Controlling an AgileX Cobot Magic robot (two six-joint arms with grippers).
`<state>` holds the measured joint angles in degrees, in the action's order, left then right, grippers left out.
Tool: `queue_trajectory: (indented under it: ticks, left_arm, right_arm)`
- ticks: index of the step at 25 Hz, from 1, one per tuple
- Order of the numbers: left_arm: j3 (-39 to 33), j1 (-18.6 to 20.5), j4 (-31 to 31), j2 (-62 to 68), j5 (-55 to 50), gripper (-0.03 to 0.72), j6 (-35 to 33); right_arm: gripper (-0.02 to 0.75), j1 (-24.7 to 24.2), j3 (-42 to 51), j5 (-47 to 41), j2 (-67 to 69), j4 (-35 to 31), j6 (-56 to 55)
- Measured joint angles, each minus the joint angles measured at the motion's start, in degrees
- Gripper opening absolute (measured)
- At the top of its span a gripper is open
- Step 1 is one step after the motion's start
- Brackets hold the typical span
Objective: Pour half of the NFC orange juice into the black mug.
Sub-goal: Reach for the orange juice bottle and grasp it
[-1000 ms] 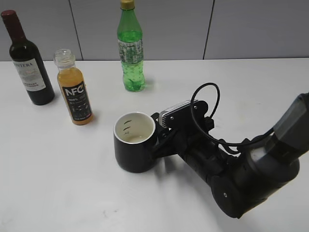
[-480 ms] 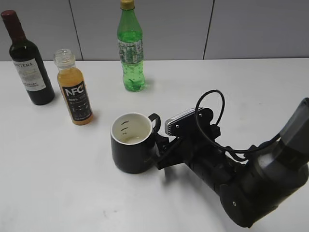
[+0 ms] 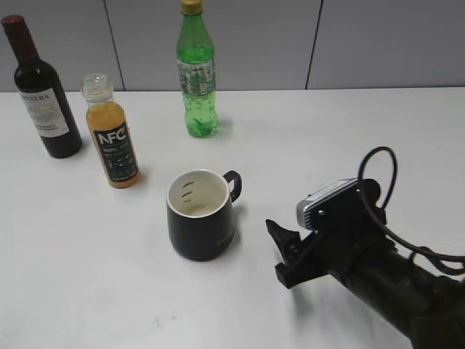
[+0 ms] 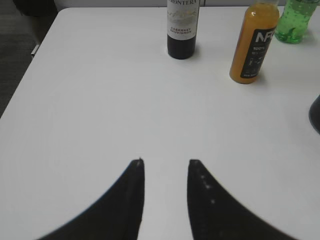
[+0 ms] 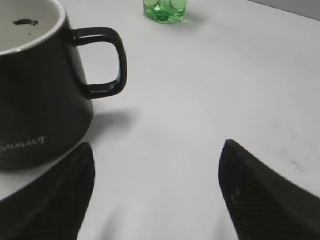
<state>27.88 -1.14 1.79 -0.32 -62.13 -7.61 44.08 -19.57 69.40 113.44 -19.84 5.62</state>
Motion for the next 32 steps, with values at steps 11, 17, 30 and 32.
queue_trajectory:
  ticks: [11, 17, 30, 32]
  left_arm:
    - [0.00, 0.00, 0.00, 0.00, 0.00, 0.238, 0.00]
    - [0.00, 0.00, 0.00, 0.00, 0.00, 0.238, 0.00]
    - [0.00, 0.00, 0.00, 0.00, 0.00, 0.238, 0.00]
    - [0.00, 0.00, 0.00, 0.00, 0.00, 0.238, 0.00]
  right_arm:
    - [0.588, 0.00, 16.70, 0.07, -15.11, -0.05, -0.97]
    - [0.588, 0.00, 13.69, -8.51, -24.16, -0.43, 2.65]
    - [0.588, -0.14, -2.62, -73.43, -37.64, -12.26, 18.95]
    - [0.588, -0.58, -2.62, -78.32, -38.60, -6.66, 12.27]
